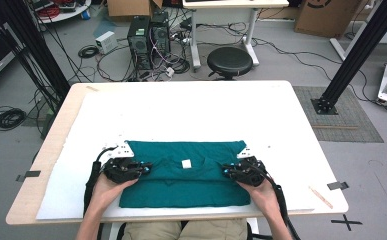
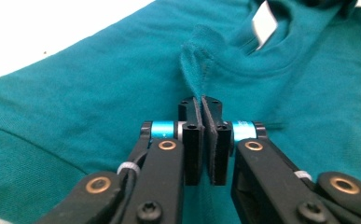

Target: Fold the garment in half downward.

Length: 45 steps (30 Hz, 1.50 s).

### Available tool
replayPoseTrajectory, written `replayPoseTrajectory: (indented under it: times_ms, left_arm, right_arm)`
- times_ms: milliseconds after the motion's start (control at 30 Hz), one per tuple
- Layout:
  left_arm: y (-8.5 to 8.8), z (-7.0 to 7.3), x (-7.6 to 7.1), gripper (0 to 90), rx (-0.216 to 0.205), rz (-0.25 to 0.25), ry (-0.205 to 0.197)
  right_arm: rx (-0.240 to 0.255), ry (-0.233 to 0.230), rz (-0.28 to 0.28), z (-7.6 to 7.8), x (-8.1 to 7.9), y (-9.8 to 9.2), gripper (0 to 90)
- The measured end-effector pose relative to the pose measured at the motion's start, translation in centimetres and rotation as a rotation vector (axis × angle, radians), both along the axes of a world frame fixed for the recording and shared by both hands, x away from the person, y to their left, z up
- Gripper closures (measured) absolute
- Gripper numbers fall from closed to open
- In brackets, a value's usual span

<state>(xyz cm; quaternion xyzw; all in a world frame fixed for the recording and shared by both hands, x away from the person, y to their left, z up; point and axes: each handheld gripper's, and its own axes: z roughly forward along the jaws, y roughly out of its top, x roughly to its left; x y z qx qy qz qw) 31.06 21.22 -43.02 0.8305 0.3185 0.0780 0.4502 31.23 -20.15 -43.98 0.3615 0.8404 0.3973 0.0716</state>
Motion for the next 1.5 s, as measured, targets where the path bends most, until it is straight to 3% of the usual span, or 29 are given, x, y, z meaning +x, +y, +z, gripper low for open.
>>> replayPoseTrajectory:
  times_ms: [267,433,600,667,767,833,933,1133,1333,1433,1500]
  left_arm:
    - [1.0,0.7,-3.2,87.5,-0.050,-0.019,-0.041]
    - [0.9,0.5,-5.1,87.0,-0.026,-0.058,-0.043]
    - [1.2,-0.7,-6.3,86.1,0.012,-0.063,-0.005]
    - [1.8,-0.8,-6.6,81.3,-0.012,-0.063,0.007]
    - [2.5,-0.1,-6.9,73.1,-0.075,-0.029,-0.025]
    - [2.5,0.3,-6.9,72.0,-0.110,-0.021,-0.053]
    - [1.4,0.3,-6.9,69.5,-0.095,-0.032,-0.083]
    - [-1.1,-0.2,-6.3,65.3,-0.027,-0.027,-0.100]
    - [-2.6,-1.1,-5.7,64.5,0.030,-0.080,-0.050]
    - [-2.6,-1.3,-6.4,66.7,0.052,-0.148,-0.019]
    - [-2.5,-1.2,-6.8,67.4,0.044,-0.178,-0.004]
  right_arm:
    - [0.106,-0.012,0.034,0.5,-2.3,-1.6,88.5]
    - [0.118,-0.002,0.065,-0.1,-4.3,-2.0,88.3]
    - [0.110,0.028,0.072,-0.8,-5.3,-2.4,85.2]
    - [0.114,0.041,0.078,-1.0,-5.6,-2.7,79.5]
    - [0.151,0.037,0.057,-0.4,-6.0,-3.3,76.0]
    - [0.189,0.007,0.041,0.3,-5.9,-3.5,74.2]
    - [0.206,-0.022,0.037,1.1,-5.6,-2.7,71.0]
    - [0.152,-0.047,0.042,0.8,-4.7,0.6,62.7]
    - [0.102,-0.045,0.061,0.4,-4.2,2.9,60.9]
    - [0.104,-0.022,0.100,0.2,-4.9,2.6,63.6]
    - [0.112,0.000,0.121,0.0,-5.5,1.9,64.4]
